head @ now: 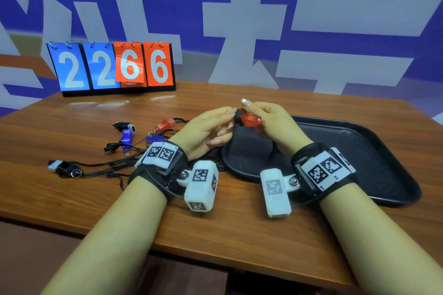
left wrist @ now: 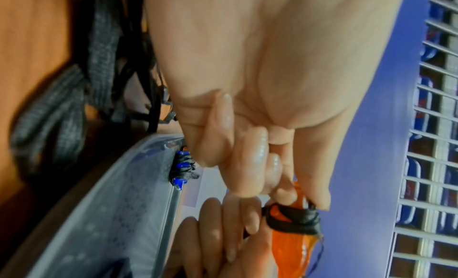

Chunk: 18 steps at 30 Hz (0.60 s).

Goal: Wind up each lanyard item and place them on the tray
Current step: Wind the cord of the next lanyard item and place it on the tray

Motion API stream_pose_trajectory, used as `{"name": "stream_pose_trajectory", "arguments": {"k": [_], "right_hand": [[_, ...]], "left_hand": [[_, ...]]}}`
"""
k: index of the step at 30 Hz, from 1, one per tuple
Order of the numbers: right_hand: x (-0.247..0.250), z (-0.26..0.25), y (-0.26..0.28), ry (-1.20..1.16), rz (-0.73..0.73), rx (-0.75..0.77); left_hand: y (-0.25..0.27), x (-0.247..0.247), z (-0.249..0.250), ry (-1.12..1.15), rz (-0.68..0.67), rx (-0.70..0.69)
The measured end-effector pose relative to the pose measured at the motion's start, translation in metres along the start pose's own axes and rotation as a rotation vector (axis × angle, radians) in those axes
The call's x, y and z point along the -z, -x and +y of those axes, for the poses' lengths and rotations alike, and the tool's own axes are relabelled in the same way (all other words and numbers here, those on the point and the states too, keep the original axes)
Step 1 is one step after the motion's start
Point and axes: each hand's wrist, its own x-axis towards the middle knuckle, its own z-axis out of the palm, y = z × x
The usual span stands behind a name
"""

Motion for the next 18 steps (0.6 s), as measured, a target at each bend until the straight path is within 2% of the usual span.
{"name": "stream_pose_trajectory", "arguments": {"k": [4,8,14,18], "right_hand": [[-0.0077,0.0010,-0.0006,-0.024,-0.069,-0.010],[-0.0101,0.0025,-0.0012,0.045,-0.099,-0.051],[-0.0112,0.0047,-0.0011,0.111,-0.229,-0.055],[-0.0096,0.0022,-0.0011,0.155,-0.238,-0.034]], "left_hand": [[-0.0012,0.0012,-0.0019,0.103,0.047,-0.033],[-0.0030,-0.0002,0.0020,0.107,0.137,-0.072],[-0.0061,0.0009,0.0002,-0.159,0.291,-0.082],[-0.0072,0.0020,0.0008,-0.293,0.340,-0.060]]}}
